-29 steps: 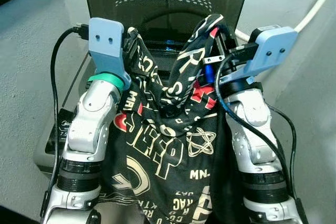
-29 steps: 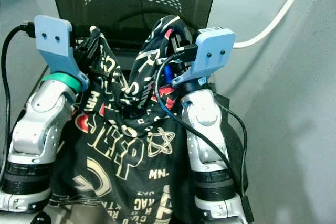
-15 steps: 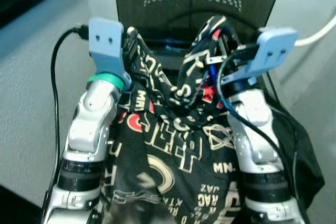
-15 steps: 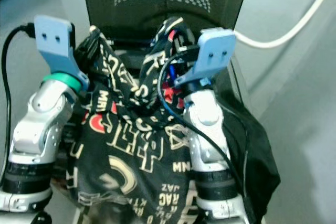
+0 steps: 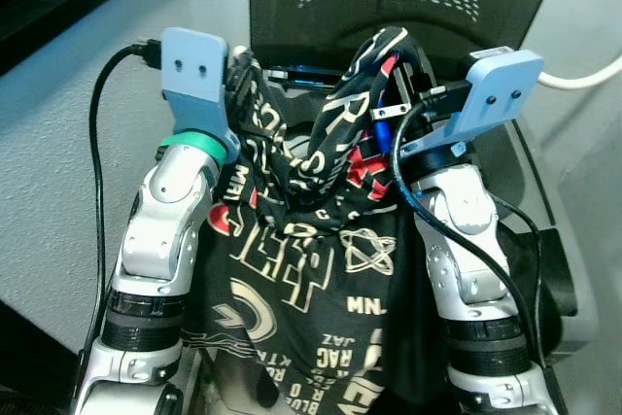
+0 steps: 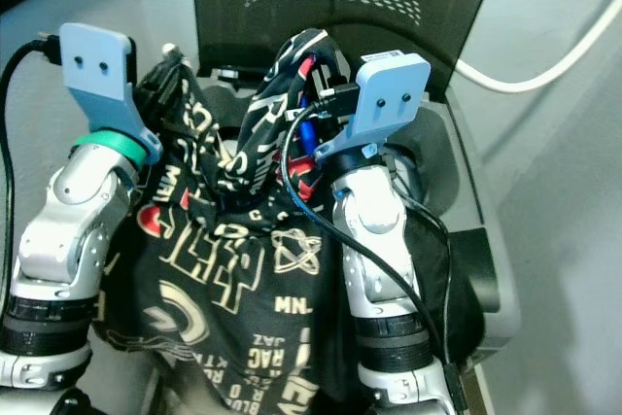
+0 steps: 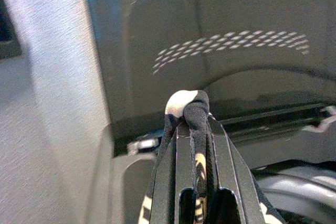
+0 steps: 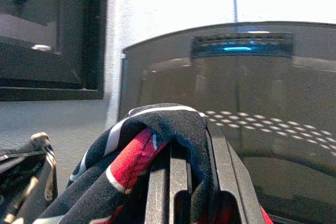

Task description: Clothes washing

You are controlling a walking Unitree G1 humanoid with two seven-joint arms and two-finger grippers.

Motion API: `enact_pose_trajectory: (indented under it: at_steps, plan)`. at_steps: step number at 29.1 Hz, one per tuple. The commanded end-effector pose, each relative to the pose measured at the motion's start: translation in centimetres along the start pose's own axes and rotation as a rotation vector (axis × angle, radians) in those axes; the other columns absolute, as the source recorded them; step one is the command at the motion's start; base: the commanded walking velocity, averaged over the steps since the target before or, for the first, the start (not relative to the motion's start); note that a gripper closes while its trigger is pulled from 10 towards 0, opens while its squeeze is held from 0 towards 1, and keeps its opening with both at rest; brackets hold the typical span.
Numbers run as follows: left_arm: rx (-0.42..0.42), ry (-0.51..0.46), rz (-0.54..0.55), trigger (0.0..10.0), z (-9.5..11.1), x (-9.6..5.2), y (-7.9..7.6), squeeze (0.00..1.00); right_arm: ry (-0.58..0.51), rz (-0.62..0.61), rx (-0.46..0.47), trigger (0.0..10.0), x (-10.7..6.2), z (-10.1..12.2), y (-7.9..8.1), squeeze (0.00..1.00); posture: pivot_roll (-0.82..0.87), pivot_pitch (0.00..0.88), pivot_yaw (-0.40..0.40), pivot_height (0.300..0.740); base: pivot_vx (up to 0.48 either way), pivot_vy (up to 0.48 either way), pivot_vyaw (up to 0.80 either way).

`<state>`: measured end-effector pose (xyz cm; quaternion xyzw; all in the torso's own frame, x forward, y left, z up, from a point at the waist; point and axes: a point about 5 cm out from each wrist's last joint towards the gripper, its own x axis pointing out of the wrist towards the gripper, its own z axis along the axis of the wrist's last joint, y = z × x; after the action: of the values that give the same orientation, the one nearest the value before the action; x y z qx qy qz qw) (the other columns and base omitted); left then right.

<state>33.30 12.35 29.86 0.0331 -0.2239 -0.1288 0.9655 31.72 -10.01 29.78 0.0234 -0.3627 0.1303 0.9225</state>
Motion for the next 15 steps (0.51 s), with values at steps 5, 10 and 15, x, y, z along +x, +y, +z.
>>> enact_pose_trajectory:
  at_steps: [5,10,15]
  plan:
    - [0.043,-0.036,-0.01,10.0,0.6,0.9,0.6,0.0,-0.063,0.024,-0.004,10.0,1.4,1.0,0.4,0.0,0.12,0.0,0.061,0.74,0.0,0.0,0.0]
    - [0.301,-0.132,0.123,10.0,3.0,4.5,3.9,0.0,-0.174,-0.005,-0.111,10.0,6.5,2.6,0.9,0.0,0.13,0.0,0.05,0.74,0.0,0.0,0.0]
    - [0.512,-0.168,0.174,10.0,4.3,6.1,6.1,0.0,-0.239,-0.137,-0.282,10.0,9.2,3.8,0.4,0.0,0.13,0.0,0.044,0.74,0.0,0.0,0.0]
